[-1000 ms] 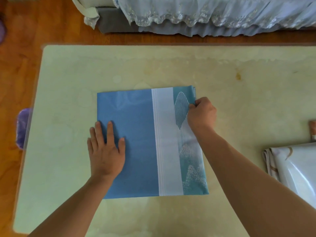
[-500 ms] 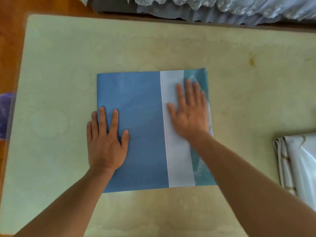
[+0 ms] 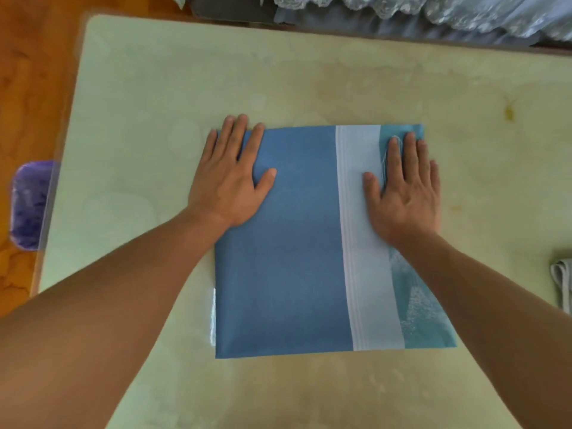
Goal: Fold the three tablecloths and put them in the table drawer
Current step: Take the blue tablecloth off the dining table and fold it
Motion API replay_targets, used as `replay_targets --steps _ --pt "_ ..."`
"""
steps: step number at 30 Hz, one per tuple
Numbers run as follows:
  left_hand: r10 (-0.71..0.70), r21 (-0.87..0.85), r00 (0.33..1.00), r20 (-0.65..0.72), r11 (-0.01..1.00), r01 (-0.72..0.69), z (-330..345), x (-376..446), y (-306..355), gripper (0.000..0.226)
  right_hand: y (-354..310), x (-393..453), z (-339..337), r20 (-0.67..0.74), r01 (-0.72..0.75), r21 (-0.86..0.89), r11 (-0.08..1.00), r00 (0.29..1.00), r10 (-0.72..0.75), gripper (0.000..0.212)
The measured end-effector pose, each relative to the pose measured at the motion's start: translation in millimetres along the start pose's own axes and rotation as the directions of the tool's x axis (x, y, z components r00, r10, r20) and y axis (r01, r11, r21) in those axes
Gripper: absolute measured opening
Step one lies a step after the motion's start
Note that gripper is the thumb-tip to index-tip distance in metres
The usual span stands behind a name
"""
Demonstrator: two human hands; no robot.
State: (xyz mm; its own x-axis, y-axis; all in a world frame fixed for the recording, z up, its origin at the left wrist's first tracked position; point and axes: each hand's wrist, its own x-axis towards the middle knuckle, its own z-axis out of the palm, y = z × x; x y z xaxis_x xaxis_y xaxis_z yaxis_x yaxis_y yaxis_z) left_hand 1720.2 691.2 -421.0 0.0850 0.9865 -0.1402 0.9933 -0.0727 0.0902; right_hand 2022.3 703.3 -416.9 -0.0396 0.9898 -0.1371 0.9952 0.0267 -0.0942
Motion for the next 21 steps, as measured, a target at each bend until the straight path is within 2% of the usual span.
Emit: replay_targets --steps 4,7,10,12,14,16,18,20,21 --pt "0.011 0.013 0.999 -0.041 1.0 -0.01 -5.9 -26.6 20.1 0.076 -1.0 -0.9 -2.4 0.005 -0.012 -0.017 1.0 1.0 0.012 0.073" --pt "0.183 -0.018 0.982 0.036 0.983 -0.183 4.8 -123.7 47.4 0.076 -0.4 -2.8 -4.0 -0.022 -0.015 -0.002 1.0 1.0 0.015 0.073" --pt "0.227 -0.059 0.973 0.034 0.973 -0.225 15.2 -197.8 56.4 0.074 -1.8 -2.1 -2.4 -0.03 0.001 -0.002 1.0 1.0 -0.001 0.072" --pt "0.223 -0.06 0.974 0.031 0.973 -0.221 20.2 -203.4 54.9 0.074 -1.6 -1.8 -1.5 -0.027 -0.012 -0.012 1.0 1.0 0.011 0.071" --pt "0.223 -0.056 0.974 0.043 0.974 -0.221 21.5 -199.0 54.6 0.076 -7.2 -6.3 -4.9 -0.081 -0.009 -0.057 0.998 0.997 0.005 0.068" --pt "0.209 -0.054 0.976 0.067 0.977 -0.205 22.0 -198.7 55.8 0.076 -32.1 -30.0 -11.4 -0.22 0.072 -0.029 0.997 0.972 -0.077 0.061" --pt "0.198 -0.047 0.978 0.067 0.98 -0.196 24.2 -201.5 54.1 0.076 -74.6 -81.9 -6.8 -0.335 0.266 0.094 0.959 0.916 -0.221 0.054" --pt "0.204 -0.03 0.977 0.059 0.979 -0.203 24.4 -203.4 52.7 0.074 -104.0 -147.2 4.6 -0.202 0.38 0.168 0.909 0.916 -0.346 0.053" --pt "0.21 -0.022 0.977 0.046 0.978 -0.21 24.3 -203.2 52.8 0.074 -102.8 -171.1 9.9 -0.114 0.372 0.167 0.913 0.927 -0.356 0.054"
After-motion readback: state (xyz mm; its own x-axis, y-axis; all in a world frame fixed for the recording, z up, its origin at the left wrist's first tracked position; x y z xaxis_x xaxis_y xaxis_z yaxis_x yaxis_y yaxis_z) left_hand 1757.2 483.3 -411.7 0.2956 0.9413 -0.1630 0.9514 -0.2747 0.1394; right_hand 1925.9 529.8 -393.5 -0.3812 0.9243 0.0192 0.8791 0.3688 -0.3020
